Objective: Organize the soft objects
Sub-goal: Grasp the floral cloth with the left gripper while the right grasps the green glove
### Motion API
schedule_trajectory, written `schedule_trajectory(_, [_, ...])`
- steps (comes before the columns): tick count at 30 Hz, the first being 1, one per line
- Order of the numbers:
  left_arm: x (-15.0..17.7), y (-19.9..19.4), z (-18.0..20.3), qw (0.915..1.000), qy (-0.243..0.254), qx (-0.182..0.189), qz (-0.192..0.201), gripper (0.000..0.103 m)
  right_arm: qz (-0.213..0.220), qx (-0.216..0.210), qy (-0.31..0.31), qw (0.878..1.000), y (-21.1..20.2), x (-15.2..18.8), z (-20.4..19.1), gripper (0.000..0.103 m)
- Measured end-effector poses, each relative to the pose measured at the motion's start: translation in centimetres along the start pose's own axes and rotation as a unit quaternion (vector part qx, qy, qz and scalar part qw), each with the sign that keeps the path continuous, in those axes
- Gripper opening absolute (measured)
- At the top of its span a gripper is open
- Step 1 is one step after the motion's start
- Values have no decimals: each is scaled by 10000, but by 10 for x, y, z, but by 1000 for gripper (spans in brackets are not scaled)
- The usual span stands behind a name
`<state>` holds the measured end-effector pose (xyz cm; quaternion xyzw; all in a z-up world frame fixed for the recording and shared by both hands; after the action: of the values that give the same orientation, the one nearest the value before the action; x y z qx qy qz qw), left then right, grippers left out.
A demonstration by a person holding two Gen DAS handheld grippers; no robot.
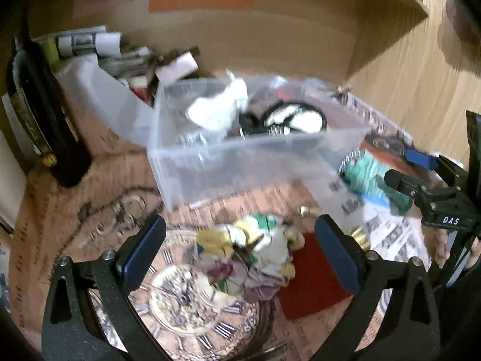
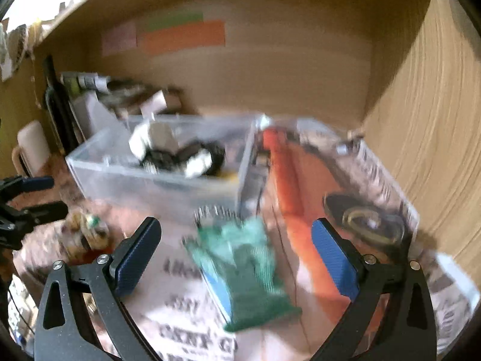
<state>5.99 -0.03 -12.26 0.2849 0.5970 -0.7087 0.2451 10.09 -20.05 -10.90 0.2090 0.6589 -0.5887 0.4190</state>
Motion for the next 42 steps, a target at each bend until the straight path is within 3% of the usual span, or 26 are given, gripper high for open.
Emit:
schedule_trajectory(4, [11, 15, 1, 9997, -51, 47, -245, 100, -299, -130, 92, 9994, 11, 13, 2, 98])
schedule_trajectory(11, [23, 29, -9, 9986, -370, 127, -352, 98, -536, -169, 236, 9981, 21, 24, 4, 60])
schedule_trajectory(13, [24, 27, -10, 9989, -365, 111, -260, 87, -509, -190, 273, 9982, 20, 25, 7, 51])
schedule_trajectory(15, [24, 27, -9, 9990, -332, 169, -265, 78, -506, -164, 284, 9982, 19, 25, 9, 33])
schedule_trajectory(18, [25, 26, -8, 9991, -303, 175, -227, 61, -480, -213, 352, 9980, 16, 26, 11, 26])
schedule_trajectory(20, [25, 24, -7, 9992, -259, 192, -233, 44, -440, -218, 369, 9981, 13, 26, 12, 23])
schedule_trajectory(25, [18, 15, -7, 9993, -277, 214, -113, 33, -216, -234, 390, 9987, -5, 19, 13, 23])
schedule_trajectory(34, [-5, -24, -2, 9981, -212, 171, 554, 32, 457, -283, 361, 9979, -40, -7, 12, 23])
schedule_trajectory(42, [-43, -47, -2, 9925, -117, -10, 1221, 32, 1004, -606, 377, 9924, -47, -42, 0, 23])
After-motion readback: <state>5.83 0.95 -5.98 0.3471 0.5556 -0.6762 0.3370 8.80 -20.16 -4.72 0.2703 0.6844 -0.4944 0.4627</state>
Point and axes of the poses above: each gripper's, at about its wrist camera, not at the fingertips, and y roughly the way its jaws point, z to its right, x to its underside, the point moved 1 cm from there along y, roughly the way its jaws point, and after that the axes turned 4 degrees about x, right-handed, at the moved point
